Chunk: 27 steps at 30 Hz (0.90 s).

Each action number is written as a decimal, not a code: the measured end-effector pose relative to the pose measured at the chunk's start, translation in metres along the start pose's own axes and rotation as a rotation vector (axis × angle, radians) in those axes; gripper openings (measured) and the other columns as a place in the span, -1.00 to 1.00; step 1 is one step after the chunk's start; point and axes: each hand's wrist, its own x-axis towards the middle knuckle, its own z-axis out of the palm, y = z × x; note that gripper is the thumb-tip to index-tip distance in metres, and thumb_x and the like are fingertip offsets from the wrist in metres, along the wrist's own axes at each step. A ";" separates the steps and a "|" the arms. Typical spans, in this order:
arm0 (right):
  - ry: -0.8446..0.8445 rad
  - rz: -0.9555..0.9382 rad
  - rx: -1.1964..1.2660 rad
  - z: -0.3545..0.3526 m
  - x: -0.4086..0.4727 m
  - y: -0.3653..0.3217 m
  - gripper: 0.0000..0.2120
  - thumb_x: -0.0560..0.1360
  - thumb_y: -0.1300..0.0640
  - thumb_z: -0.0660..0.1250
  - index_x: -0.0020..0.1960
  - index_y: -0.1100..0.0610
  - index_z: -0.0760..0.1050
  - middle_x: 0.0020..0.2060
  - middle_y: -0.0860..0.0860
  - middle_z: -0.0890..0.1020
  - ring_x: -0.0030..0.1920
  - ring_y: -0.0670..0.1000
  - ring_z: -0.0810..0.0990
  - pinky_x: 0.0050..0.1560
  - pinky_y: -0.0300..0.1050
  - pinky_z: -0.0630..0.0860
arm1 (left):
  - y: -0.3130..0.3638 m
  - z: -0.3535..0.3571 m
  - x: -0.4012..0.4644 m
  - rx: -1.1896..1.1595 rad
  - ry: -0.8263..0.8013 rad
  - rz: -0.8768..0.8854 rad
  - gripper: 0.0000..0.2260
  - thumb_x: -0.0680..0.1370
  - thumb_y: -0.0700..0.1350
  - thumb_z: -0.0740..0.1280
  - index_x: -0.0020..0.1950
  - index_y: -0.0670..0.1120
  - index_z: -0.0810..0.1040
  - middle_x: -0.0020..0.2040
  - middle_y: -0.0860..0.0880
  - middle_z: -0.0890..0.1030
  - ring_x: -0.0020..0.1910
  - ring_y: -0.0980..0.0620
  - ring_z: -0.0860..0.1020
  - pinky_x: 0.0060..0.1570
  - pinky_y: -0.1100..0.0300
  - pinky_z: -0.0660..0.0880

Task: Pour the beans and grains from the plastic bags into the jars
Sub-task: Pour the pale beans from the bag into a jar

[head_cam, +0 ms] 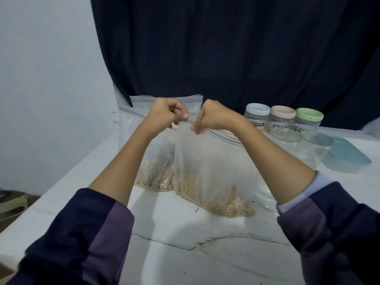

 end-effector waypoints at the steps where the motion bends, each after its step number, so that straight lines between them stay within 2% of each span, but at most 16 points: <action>1: 0.021 0.017 -0.005 0.000 0.002 0.001 -0.79 0.41 0.09 0.49 -0.15 0.26 0.68 -0.13 0.19 0.68 -0.05 0.09 0.62 0.08 0.05 0.54 | -0.004 0.000 -0.001 -0.019 -0.014 -0.009 -0.91 0.46 -0.22 0.45 -0.13 -0.07 0.58 -0.30 0.03 0.56 -0.41 0.19 0.49 -0.42 0.37 0.39; 4: 0.017 0.039 -0.012 -0.003 0.001 0.000 -0.82 0.44 0.10 0.47 -0.14 0.23 0.69 -0.20 0.13 0.69 0.02 0.08 0.63 0.10 0.00 0.53 | -0.018 0.002 -0.003 -0.025 -0.085 -0.069 -0.90 0.47 -0.15 0.45 -0.07 -0.13 0.60 -0.26 0.06 0.59 -0.30 0.16 0.53 -0.28 0.31 0.40; 7: 0.022 0.028 -0.004 -0.005 -0.003 -0.002 -0.84 0.46 0.11 0.46 -0.14 0.21 0.69 -0.27 0.08 0.68 -0.01 0.05 0.63 0.08 -0.06 0.53 | -0.026 0.008 -0.001 -0.031 -0.130 -0.083 -0.84 0.47 -0.17 0.45 -0.11 -0.27 0.61 -0.37 0.10 0.64 -0.36 0.24 0.55 -0.29 0.36 0.41; 10: 0.014 0.020 -0.030 -0.005 -0.008 -0.003 -0.81 0.44 0.07 0.48 -0.27 0.16 0.64 -0.39 -0.02 0.57 -0.22 -0.02 0.54 -0.22 -0.19 0.45 | -0.027 0.011 0.001 -0.109 -0.106 -0.054 -0.89 0.46 -0.24 0.45 -0.22 -0.27 0.60 -0.47 0.10 0.61 -0.45 0.29 0.52 -0.37 0.48 0.39; 11: -0.003 0.028 -0.043 -0.005 -0.010 -0.004 -0.79 0.42 0.05 0.49 -0.27 0.17 0.63 -0.42 -0.03 0.53 -0.28 -0.03 0.48 -0.30 -0.20 0.37 | -0.026 0.012 0.001 -0.130 -0.109 -0.048 -0.89 0.46 -0.26 0.44 -0.21 -0.29 0.60 -0.47 0.09 0.60 -0.45 0.28 0.52 -0.37 0.49 0.39; 13: -0.035 0.055 -0.058 -0.006 -0.014 -0.005 -0.78 0.41 0.04 0.50 -0.18 0.22 0.66 -0.46 -0.06 0.53 -0.30 -0.05 0.46 -0.34 -0.21 0.33 | -0.024 0.014 0.001 -0.146 -0.124 -0.038 -0.88 0.45 -0.26 0.45 -0.18 -0.32 0.60 -0.46 0.08 0.61 -0.44 0.26 0.53 -0.35 0.47 0.42; 17: 0.016 0.091 -0.020 -0.011 -0.019 -0.008 -0.86 0.44 0.12 0.47 -0.19 0.20 0.69 -0.58 -0.12 0.57 -0.34 -0.14 0.55 -0.33 -0.31 0.35 | -0.028 0.017 0.000 -0.217 -0.128 0.015 -0.93 0.47 -0.17 0.44 -0.21 -0.14 0.62 -0.31 0.01 0.66 -0.27 0.11 0.60 -0.10 0.23 0.52; 22: 0.092 0.139 0.056 -0.034 -0.029 -0.012 -0.86 0.43 0.18 0.45 -0.23 0.25 0.68 -0.44 0.04 0.64 -0.33 -0.09 0.56 -0.12 -0.27 0.40 | -0.046 0.024 -0.010 -0.288 -0.245 0.009 -0.84 0.48 -0.19 0.42 0.01 -0.22 0.63 -0.09 -0.09 0.68 -0.14 0.13 0.63 -0.09 0.39 0.52; 25: 0.179 0.136 0.103 -0.052 -0.035 -0.013 -0.84 0.42 0.22 0.46 -0.29 0.28 0.65 -0.36 0.13 0.68 -0.36 -0.08 0.55 0.04 -0.19 0.45 | -0.063 0.029 -0.015 -0.274 -0.308 -0.035 -0.86 0.46 -0.21 0.43 0.01 -0.16 0.64 -0.05 -0.05 0.68 -0.10 0.11 0.64 -0.01 0.32 0.55; 27: 0.238 0.131 0.132 -0.065 -0.041 -0.014 -0.84 0.41 0.25 0.46 -0.28 0.33 0.63 -0.41 0.06 0.68 -0.32 -0.06 0.57 0.04 -0.15 0.48 | -0.072 0.032 -0.017 -0.276 -0.318 -0.065 -0.87 0.46 -0.20 0.43 -0.01 -0.11 0.64 -0.06 -0.04 0.68 -0.12 0.08 0.65 -0.06 0.29 0.58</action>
